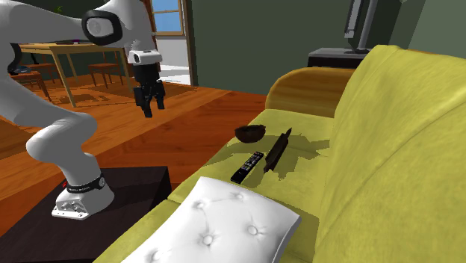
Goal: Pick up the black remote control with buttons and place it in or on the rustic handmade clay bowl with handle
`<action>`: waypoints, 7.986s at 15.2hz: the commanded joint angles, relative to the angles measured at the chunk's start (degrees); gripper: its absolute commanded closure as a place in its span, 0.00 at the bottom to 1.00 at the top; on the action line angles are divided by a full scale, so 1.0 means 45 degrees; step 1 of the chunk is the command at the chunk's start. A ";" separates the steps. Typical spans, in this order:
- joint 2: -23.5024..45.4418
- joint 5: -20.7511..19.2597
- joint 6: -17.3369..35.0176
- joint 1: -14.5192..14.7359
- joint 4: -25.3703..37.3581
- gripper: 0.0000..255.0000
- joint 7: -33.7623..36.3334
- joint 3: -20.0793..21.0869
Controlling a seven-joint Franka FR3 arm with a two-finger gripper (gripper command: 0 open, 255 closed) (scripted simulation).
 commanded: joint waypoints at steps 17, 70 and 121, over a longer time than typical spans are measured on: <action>0.7749 -0.0032 0.3995 0.1356 0.3411 0.00 -0.8247 -0.2600; 1.5298 0.1264 0.3531 0.1391 1.0756 1.00 -1.4844 -0.1758; 1.8463 0.0992 0.0049 0.4236 1.7401 1.00 -1.0853 -0.0796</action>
